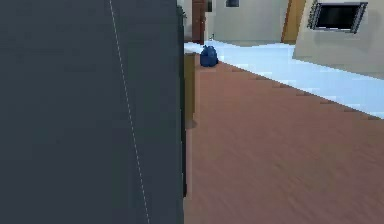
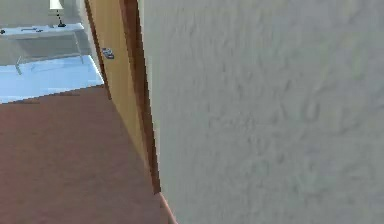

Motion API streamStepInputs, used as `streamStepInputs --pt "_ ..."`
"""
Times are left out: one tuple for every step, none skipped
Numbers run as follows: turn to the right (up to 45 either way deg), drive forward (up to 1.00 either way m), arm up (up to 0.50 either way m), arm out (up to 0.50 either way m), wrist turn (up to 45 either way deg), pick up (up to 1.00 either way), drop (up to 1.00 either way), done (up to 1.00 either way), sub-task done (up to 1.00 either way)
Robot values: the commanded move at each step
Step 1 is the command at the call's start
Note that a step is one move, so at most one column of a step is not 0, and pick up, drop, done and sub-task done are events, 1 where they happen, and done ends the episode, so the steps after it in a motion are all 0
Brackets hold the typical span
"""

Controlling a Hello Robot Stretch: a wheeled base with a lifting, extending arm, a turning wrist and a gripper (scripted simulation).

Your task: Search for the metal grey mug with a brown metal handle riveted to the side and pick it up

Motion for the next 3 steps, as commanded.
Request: streamStepInputs --pt "33.0 0.00 0.00 0.00 0.0 0.00 0.00 0.00 0.00" --pt "0.0 0.30 0.00 0.00 0.0 0.00 0.00 0.00 0.00" --pt "-6.0 0.00 0.00 0.00 0.0 0.00 0.00 0.00 0.00"
